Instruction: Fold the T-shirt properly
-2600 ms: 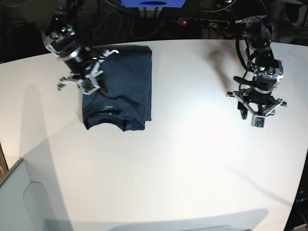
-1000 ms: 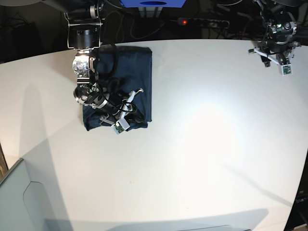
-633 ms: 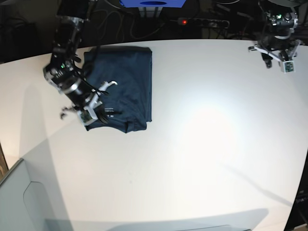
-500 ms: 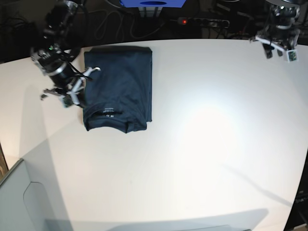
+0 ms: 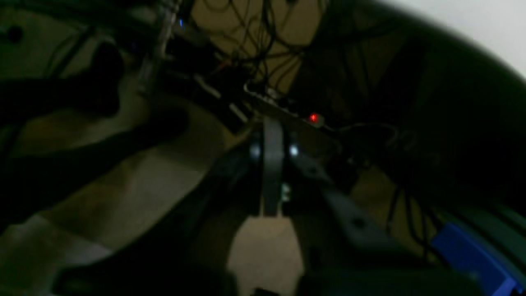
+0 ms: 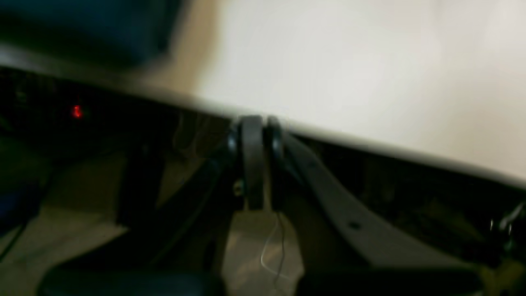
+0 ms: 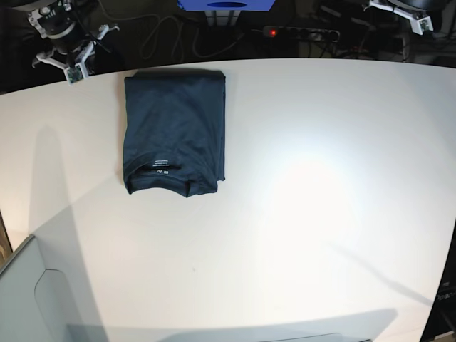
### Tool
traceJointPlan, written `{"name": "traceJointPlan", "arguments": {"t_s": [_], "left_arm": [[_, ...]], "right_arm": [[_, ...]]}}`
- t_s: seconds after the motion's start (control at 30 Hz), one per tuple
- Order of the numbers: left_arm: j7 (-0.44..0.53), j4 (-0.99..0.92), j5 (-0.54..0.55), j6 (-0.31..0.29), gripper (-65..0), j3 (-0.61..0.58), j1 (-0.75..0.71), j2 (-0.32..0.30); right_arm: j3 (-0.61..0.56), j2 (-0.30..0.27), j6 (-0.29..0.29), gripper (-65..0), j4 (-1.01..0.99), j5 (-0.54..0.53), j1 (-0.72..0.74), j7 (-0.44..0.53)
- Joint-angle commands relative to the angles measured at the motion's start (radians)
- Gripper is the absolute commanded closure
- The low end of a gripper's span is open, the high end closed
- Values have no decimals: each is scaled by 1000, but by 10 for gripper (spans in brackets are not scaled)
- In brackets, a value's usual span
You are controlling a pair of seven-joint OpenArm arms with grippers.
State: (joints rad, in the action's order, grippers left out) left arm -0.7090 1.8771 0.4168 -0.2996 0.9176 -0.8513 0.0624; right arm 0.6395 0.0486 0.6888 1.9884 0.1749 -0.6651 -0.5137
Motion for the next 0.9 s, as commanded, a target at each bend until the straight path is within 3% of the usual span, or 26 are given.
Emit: {"name": "traceJointPlan", "arguments": {"t_s": [0.0, 0.17, 0.27, 0.37, 0.47, 0.57, 0.77, 0.87], "left_arm": [[10, -12, 1, 3, 0, 5, -26, -8], [30, -228, -46, 10, 0, -62, 43, -34], [128, -420, -184, 9, 0, -168, 119, -69], [289, -626, -310, 6, 0, -257, 189, -82], [454, -871, -416, 9, 0, -332, 283, -111], [552, -1128, -480, 10, 0, -400, 375, -155], [759, -1496, -499, 10, 0, -542, 511, -232], [797, -1572, -493, 10, 0, -628, 553, -255]], "right_arm": [[6, -6, 9, -1, 18, -18, -26, 22], [-2, -14, 9, -1, -94, -15, -97, 30], [-4, -20, 9, -1, -225, -13, -83, 33], [-4, -40, 9, -1, -375, -18, -45, 39], [-11, -54, 9, -1, -581, -10, 3, 119], [-123, -131, 9, -1, -806, -16, 44, 189], [-231, -169, 9, -1, -1127, -10, 123, 390], [-237, -169, -2, -1, -1242, -10, 150, 478]]}}
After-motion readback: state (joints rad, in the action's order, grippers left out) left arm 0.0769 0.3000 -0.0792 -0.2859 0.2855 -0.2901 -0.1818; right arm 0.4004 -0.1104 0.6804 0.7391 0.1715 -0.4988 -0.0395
